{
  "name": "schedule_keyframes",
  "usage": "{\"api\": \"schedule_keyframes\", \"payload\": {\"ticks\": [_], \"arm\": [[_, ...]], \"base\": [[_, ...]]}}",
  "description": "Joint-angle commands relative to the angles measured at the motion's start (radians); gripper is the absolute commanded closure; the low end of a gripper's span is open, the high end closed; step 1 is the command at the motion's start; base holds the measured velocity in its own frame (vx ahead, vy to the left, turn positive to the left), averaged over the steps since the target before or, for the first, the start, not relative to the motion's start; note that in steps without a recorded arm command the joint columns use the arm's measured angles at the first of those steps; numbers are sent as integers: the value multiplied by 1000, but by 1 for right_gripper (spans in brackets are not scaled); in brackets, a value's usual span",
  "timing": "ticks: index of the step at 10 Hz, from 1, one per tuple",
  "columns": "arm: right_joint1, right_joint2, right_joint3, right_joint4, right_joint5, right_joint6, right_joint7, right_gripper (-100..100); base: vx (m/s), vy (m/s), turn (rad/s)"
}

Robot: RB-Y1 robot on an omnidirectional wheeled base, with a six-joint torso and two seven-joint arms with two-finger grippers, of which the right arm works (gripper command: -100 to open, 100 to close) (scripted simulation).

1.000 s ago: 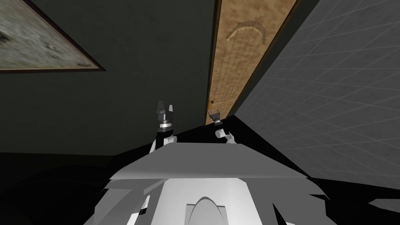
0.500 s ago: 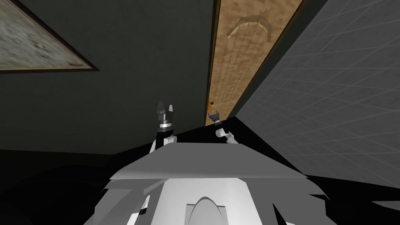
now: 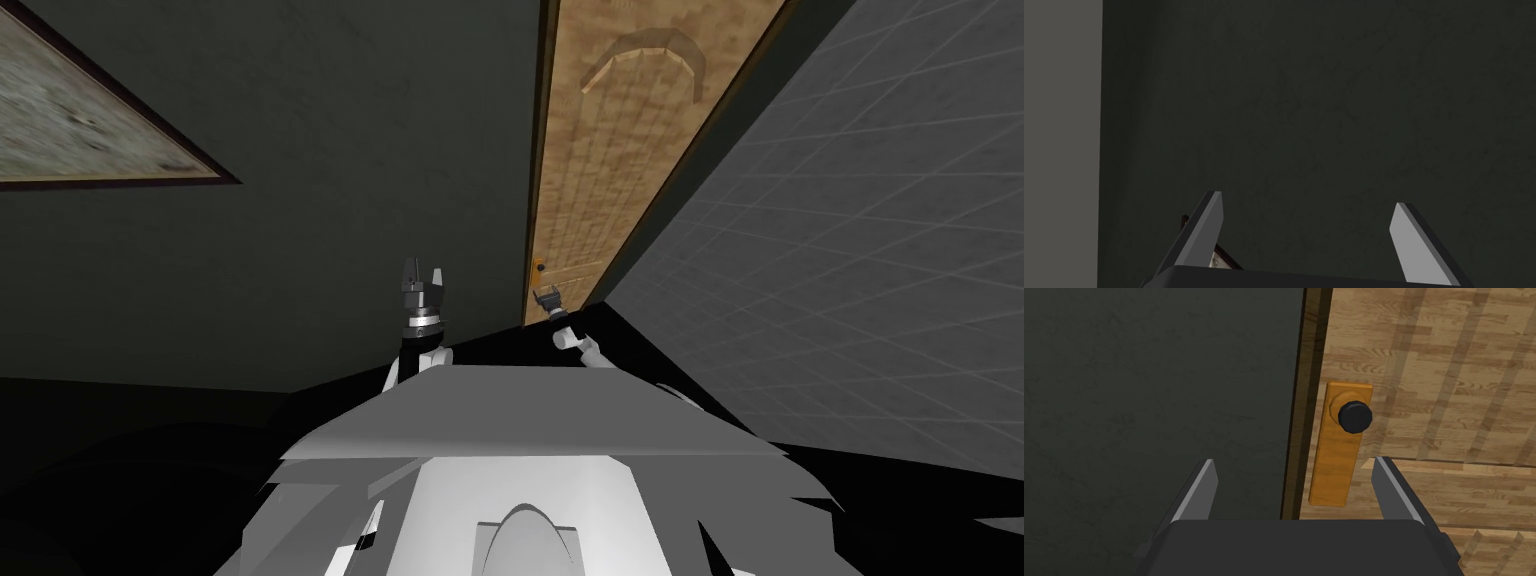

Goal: Pull the door open

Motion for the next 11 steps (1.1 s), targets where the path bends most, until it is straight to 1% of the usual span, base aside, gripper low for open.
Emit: {"api": "schedule_keyframes", "payload": {"ticks": [1,4,6,8,9,10,11], "arm": [[-20,-11,16,34,-17,-2,-31,-100],[-49,-27,38,78,-47,1,-74,-100],[-80,-45,62,127,-80,4,-121,-100],[-103,-58,79,163,-103,7,-155,-100],[-109,-62,84,172,-109,8,-164,-100],[-105,-60,79,163,-105,11,-154,-100],[-105,-86,74,186,-119,-7,-179,-100]], "base": [[83,-68,52],[74,-73,41],[111,-91,61],[125,-99,58],[95,-89,34],[39,-37,9],[79,38,236]]}}
